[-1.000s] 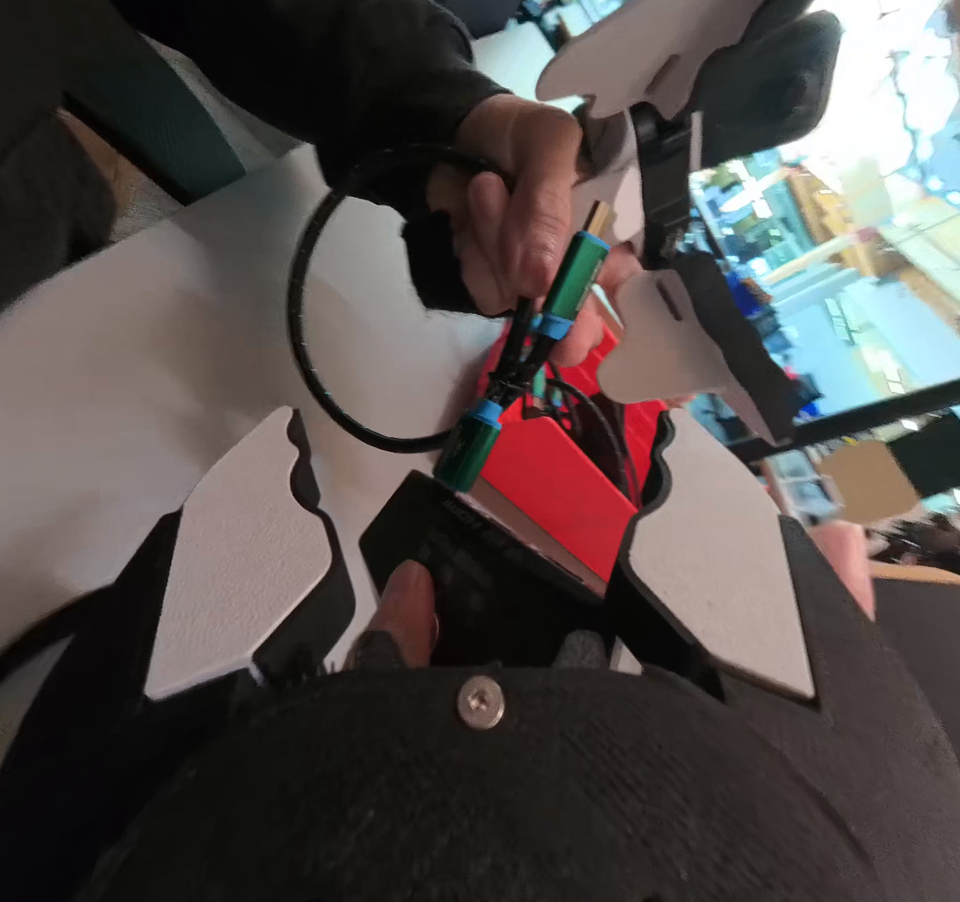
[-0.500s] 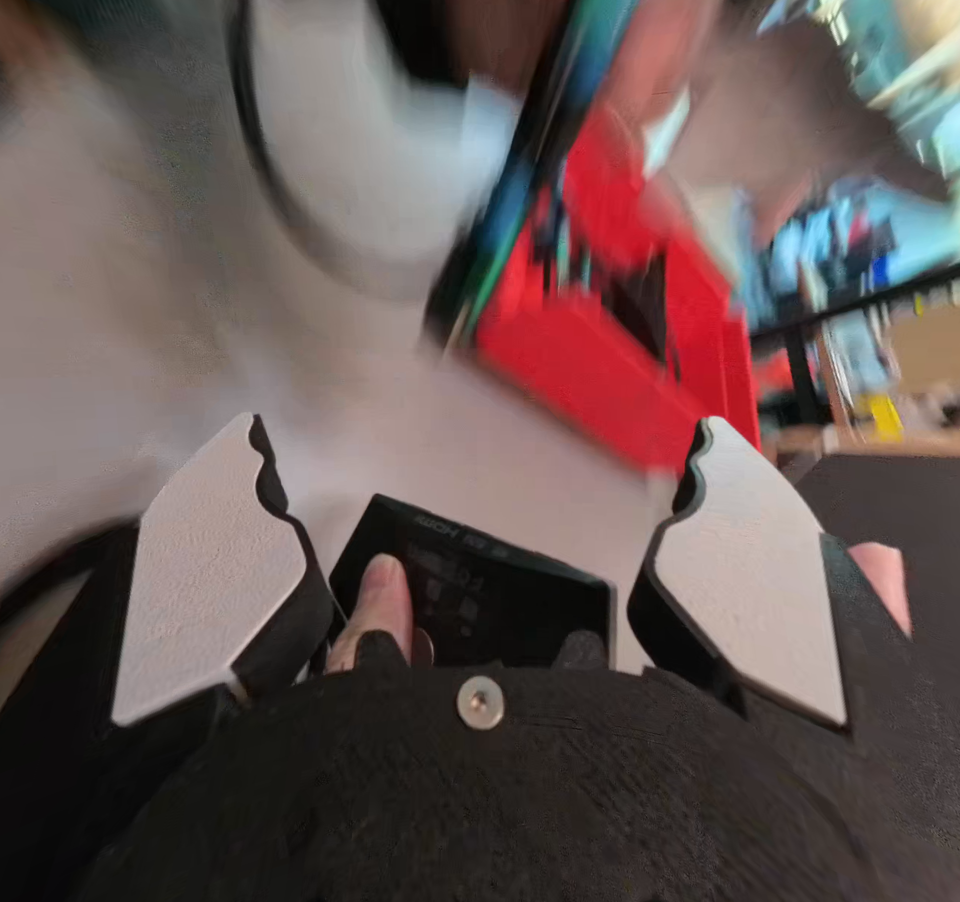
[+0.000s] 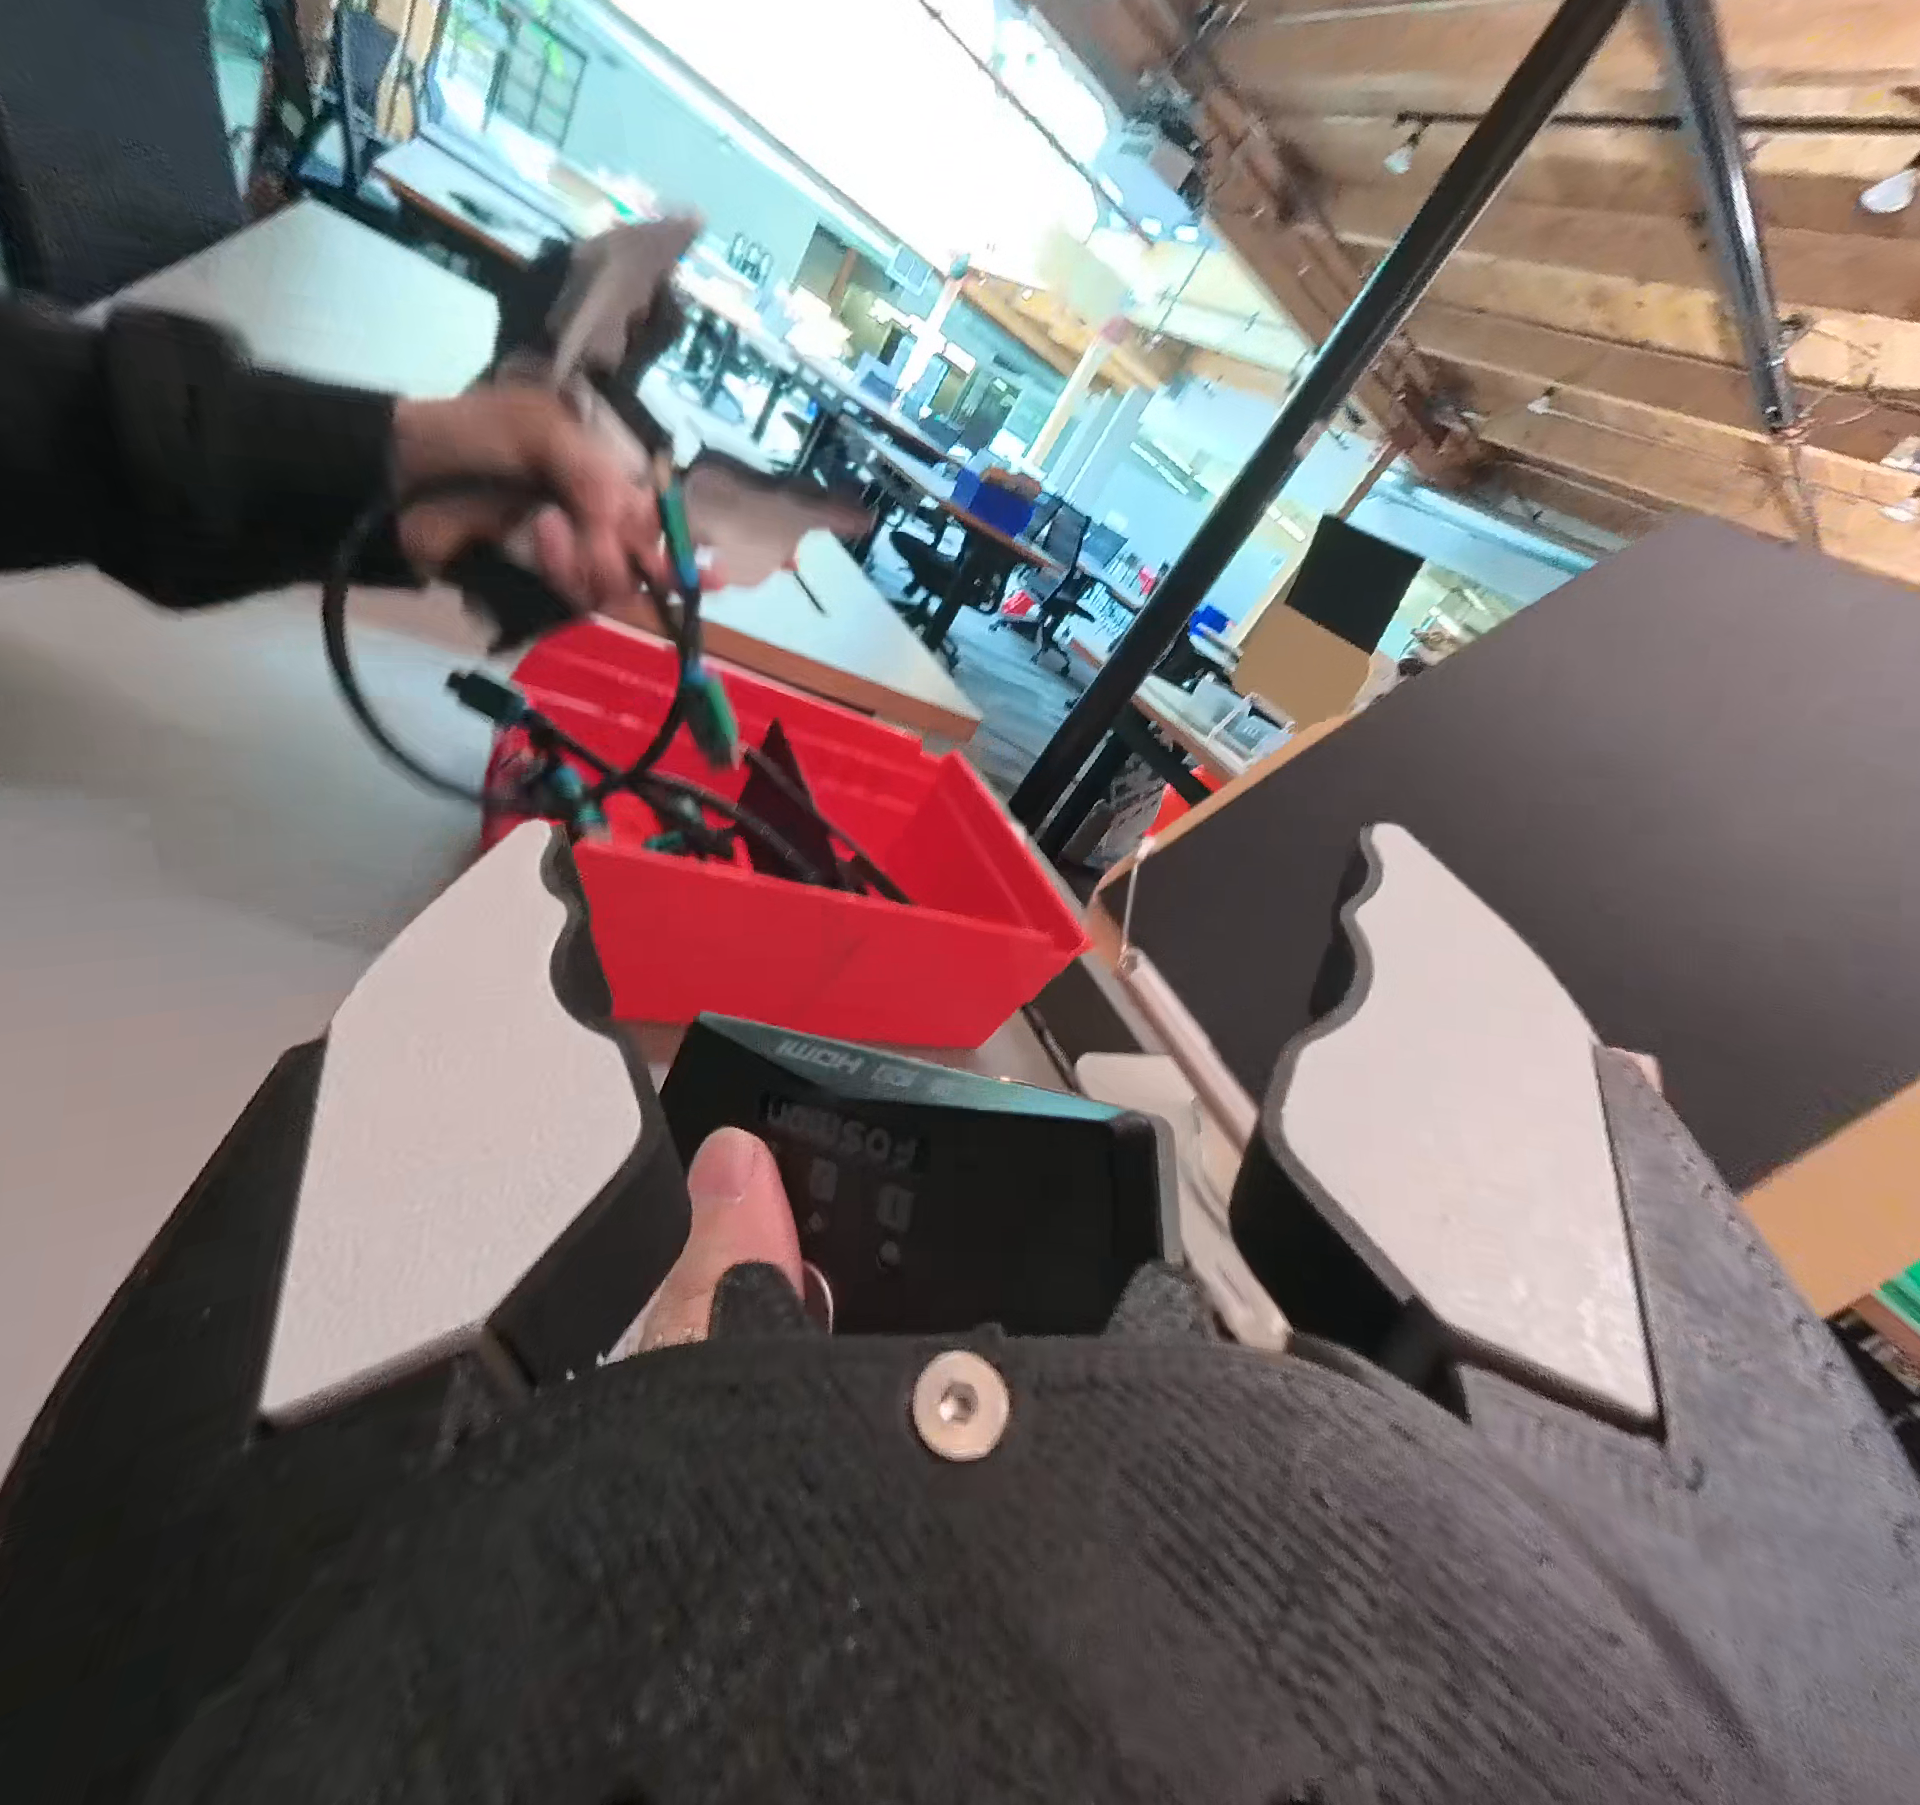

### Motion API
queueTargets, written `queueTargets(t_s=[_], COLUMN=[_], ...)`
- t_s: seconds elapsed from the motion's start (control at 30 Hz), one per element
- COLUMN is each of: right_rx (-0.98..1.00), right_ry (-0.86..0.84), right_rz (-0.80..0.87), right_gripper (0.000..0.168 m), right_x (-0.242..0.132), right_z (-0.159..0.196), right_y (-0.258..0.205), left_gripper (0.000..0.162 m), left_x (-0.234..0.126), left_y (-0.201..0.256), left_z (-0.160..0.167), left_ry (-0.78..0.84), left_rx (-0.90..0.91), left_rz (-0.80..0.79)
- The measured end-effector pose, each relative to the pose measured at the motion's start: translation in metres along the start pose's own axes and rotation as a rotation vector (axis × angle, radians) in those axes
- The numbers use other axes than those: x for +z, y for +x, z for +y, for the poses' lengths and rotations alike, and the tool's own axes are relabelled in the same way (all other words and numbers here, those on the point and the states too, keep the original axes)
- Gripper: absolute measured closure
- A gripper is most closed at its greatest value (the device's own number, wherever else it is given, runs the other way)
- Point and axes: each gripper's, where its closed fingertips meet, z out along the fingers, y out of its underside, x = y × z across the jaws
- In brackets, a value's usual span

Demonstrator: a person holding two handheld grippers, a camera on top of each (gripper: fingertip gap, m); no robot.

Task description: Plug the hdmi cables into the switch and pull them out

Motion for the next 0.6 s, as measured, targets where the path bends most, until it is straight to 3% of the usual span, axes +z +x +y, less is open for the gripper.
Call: queueTargets(t_s=[0.03, 0.1, 0.17, 0.27, 0.37, 0.47, 0.6], right_rx=[0.0, 0.002, 0.004, -0.002, 0.014, 0.026, -0.028], right_ry=[0.012, 0.025, 0.041, 0.083, 0.122, 0.225, 0.331], right_rz=[0.016, 0.039, 0.073, 0.145, 0.294, 0.406, 0.54], right_gripper=[0.036, 0.04, 0.046, 0.052, 0.053, 0.052, 0.05], right_x=[0.004, 0.014, 0.026, 0.05, 0.081, 0.112, 0.148], right_z=[-0.01, -0.031, -0.05, -0.078, -0.105, -0.144, -0.198], right_y=[0.006, 0.018, 0.033, 0.062, 0.106, 0.147, 0.194], left_gripper=[0.045, 0.05, 0.052, 0.073, 0.07, 0.063, 0.065], left_x=[-0.001, -0.003, -0.017, -0.038, -0.048, -0.06, -0.076], left_y=[-0.015, -0.046, -0.083, -0.118, -0.125, -0.114, -0.093], left_z=[0.011, 0.033, 0.044, 0.006, -0.029, -0.068, -0.097], left_ry=[-0.053, -0.216, -0.407, -0.462, -0.479, -0.398, -0.266], left_rx=[0.043, 0.136, 0.344, 0.772, 1.017, 1.097, 1.122], left_rz=[-0.064, -0.23, -0.466, -0.814, -0.938, -1.039, -1.023])
